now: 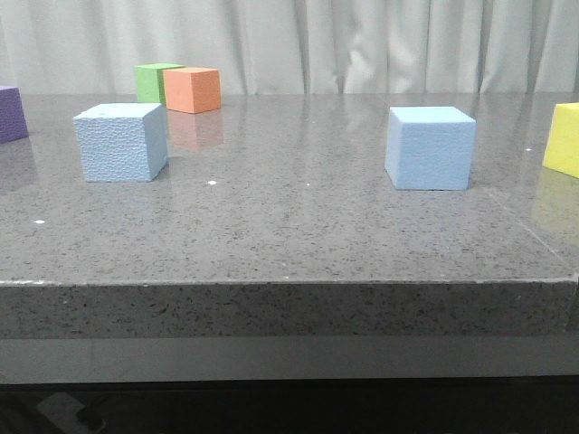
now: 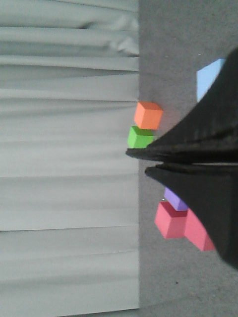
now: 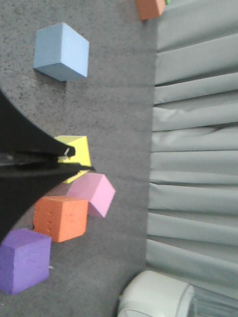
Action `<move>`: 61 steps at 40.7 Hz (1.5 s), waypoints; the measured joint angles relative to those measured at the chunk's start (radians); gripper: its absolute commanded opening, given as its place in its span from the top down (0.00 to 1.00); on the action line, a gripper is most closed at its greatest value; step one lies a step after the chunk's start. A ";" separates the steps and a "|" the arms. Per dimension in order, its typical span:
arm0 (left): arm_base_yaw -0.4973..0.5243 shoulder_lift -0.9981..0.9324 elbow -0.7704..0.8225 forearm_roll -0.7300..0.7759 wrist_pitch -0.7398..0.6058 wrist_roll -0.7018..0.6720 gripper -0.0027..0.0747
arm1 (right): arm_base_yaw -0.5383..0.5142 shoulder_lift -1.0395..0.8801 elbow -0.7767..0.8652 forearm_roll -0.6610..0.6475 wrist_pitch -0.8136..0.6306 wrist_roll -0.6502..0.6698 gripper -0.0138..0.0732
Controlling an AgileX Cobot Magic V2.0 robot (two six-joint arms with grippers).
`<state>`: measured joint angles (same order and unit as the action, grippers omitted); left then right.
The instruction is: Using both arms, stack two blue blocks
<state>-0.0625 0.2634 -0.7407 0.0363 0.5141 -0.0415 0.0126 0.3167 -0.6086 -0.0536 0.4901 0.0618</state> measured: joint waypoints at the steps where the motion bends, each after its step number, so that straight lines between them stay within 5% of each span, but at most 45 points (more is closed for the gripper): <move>1: 0.000 0.015 -0.006 0.000 0.019 0.000 0.99 | 0.000 0.016 -0.008 0.000 0.013 0.000 0.98; 40: 0.000 0.094 0.039 0.000 0.077 0.000 0.98 | 0.000 0.141 -0.020 0.028 0.063 0.000 0.94; 44: 0.000 0.094 0.039 0.000 0.077 0.000 0.86 | 0.000 0.141 -0.020 0.028 0.061 0.000 0.75; 49: 0.000 0.094 0.039 0.009 0.077 0.000 0.50 | 0.000 0.143 -0.020 0.028 0.051 0.000 0.39; 52: 0.000 0.094 0.039 0.035 0.077 0.000 0.31 | 0.000 0.145 -0.020 0.028 0.051 0.000 0.26; 61: 0.000 0.094 0.039 0.087 0.076 0.000 0.24 | 0.000 0.147 -0.020 0.028 0.051 0.000 0.23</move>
<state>-0.0625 0.3572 -0.7014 0.1238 0.5898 -0.0415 0.0126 0.4637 -0.6290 -0.0252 0.5413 0.0618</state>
